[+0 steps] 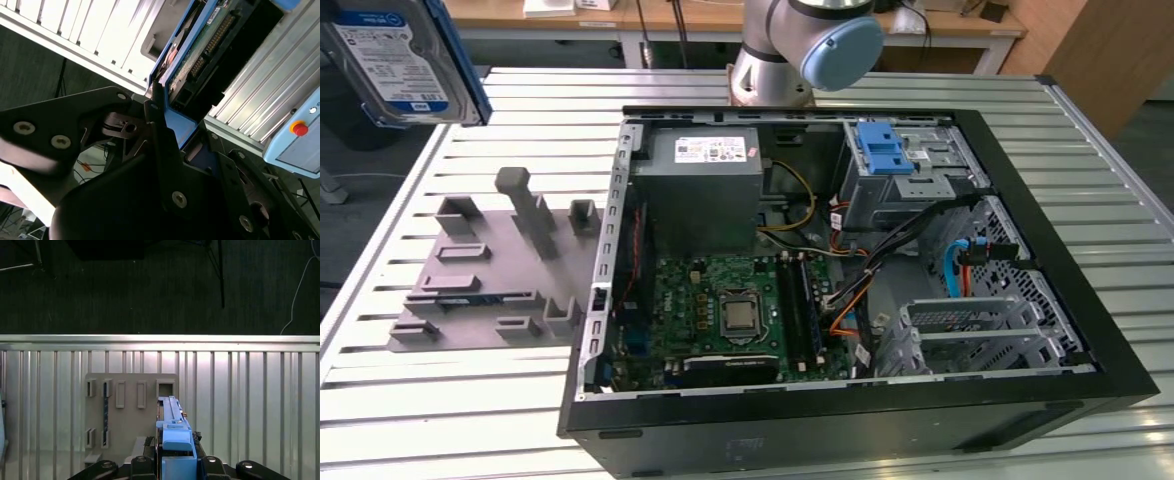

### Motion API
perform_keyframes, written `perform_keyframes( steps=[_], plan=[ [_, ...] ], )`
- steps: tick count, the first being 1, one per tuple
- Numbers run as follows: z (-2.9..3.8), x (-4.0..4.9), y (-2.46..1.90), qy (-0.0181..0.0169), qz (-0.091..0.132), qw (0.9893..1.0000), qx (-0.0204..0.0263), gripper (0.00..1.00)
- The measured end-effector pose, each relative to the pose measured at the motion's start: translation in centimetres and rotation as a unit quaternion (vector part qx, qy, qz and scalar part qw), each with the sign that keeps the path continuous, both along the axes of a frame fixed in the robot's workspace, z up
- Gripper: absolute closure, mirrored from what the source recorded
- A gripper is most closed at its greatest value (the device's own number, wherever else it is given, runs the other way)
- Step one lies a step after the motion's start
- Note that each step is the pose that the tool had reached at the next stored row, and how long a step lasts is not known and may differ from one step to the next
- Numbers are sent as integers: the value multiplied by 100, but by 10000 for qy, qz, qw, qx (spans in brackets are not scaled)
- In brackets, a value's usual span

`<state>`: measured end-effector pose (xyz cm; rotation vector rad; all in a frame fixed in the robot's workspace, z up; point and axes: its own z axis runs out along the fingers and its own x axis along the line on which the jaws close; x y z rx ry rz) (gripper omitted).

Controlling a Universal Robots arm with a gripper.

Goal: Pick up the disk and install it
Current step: 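Pick up the disk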

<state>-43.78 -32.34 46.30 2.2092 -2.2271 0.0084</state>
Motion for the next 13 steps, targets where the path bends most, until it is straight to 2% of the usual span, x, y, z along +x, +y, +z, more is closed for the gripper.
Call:
perform_keyframes(
  steps=[13],
  plan=[
    [148,0,0,0,0,10000,0,64]
  ],
)
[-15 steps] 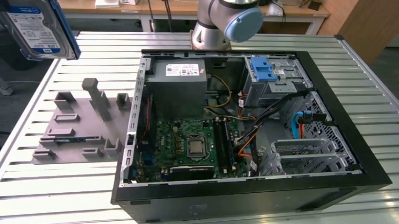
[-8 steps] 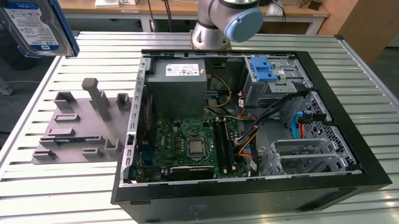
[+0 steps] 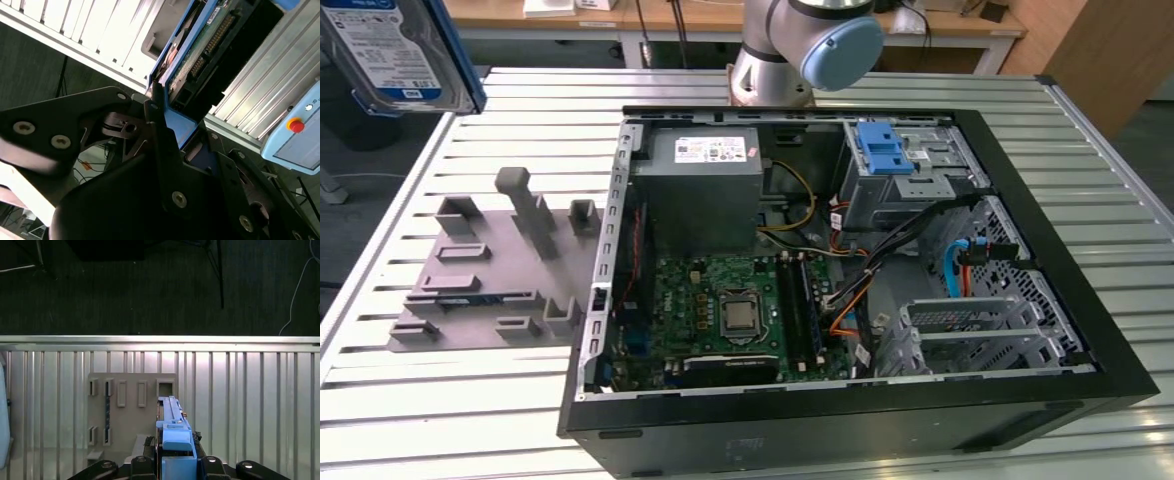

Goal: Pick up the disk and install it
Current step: 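Pick up the disk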

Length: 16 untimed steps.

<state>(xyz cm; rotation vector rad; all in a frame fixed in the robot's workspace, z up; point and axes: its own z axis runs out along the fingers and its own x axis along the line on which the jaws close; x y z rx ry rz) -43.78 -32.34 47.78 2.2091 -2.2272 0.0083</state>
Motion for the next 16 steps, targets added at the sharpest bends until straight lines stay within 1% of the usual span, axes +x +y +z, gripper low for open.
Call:
perform_keyframes(
  steps=[5,16],
  plan=[
    [50,0,0,0,0,10000,0,64],
    [51,1,1,0,0,10000,0,64]
  ],
)
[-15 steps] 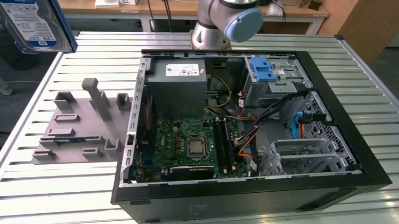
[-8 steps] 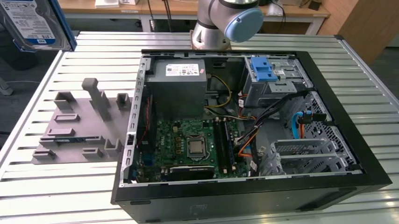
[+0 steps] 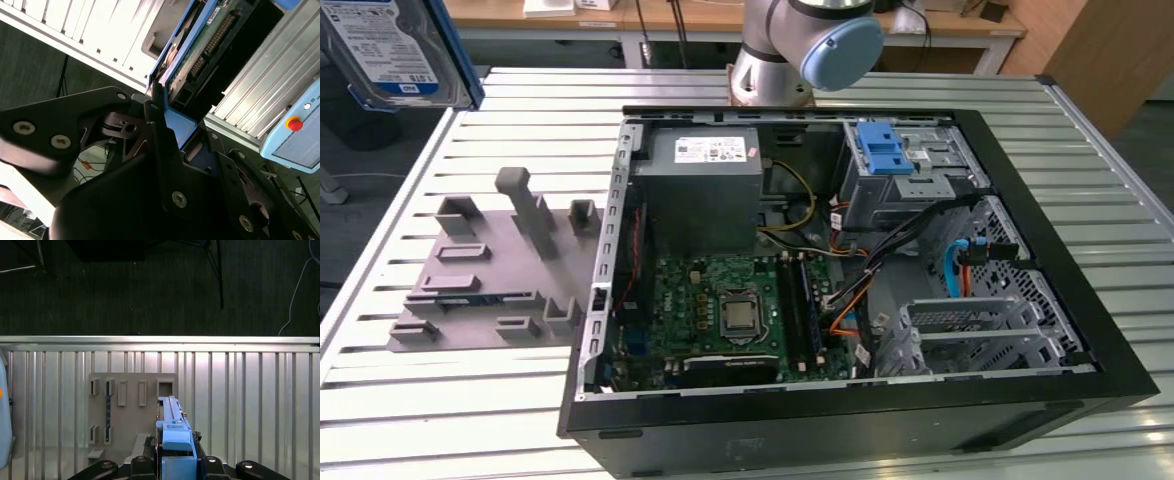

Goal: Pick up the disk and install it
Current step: 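Pick up the disk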

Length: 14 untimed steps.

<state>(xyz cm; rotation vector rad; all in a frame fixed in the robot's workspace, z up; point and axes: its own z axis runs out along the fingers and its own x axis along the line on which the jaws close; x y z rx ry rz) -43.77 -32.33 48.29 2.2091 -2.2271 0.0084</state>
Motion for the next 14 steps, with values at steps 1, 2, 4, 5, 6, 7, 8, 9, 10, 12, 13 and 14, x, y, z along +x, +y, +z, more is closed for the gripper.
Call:
perform_keyframes(
  steps=[1,2,4,5,6,7,8,9,10,12,13,14],
  plan=[
    [1,3,1,1,-1,10000,0,64],
    [1,6,1,1,-1,10000,0,64],
    [0,15,0,0,0,10000,0,64],
    [0,20,0,0,0,10000,0,64],
    [1,25,0,1,0,10000,0,64],
    [-1,31,0,0,0,10000,0,64],
    [0,37,0,0,0,10000,0,64],
    [0,43,0,0,0,10000,0,64],
    [-1,49,0,0,0,10000,0,64],
    [-1,62,0,0,0,10000,0,64],
    [-1,67,0,0,0,10000,0,64],
    [-2,72,0,-1,0,10000,0,64]
  ],
)
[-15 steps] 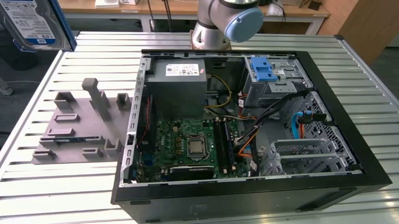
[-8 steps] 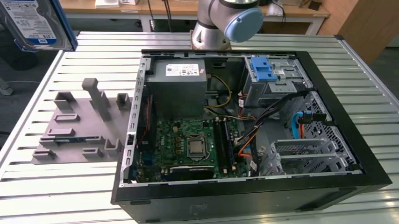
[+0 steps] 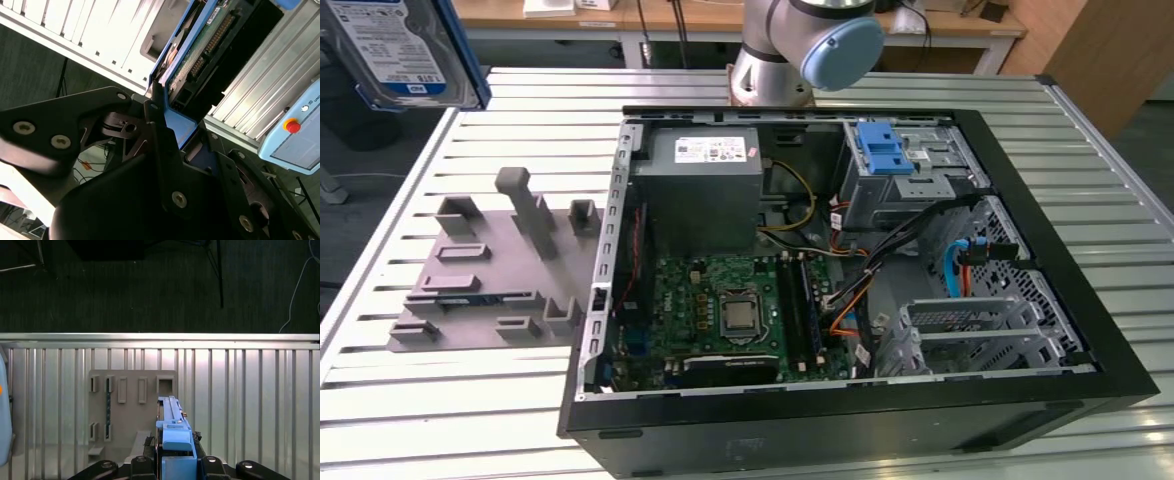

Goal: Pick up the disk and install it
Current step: 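Pick up the disk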

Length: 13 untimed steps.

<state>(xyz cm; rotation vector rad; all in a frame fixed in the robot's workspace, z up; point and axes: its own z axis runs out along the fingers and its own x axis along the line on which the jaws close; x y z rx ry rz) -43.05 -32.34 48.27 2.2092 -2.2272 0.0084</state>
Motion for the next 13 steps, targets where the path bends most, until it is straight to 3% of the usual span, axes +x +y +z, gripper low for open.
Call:
perform_keyframes(
  steps=[13],
  plan=[
    [-1,53,0,1,0,10000,0,64]
  ],
)
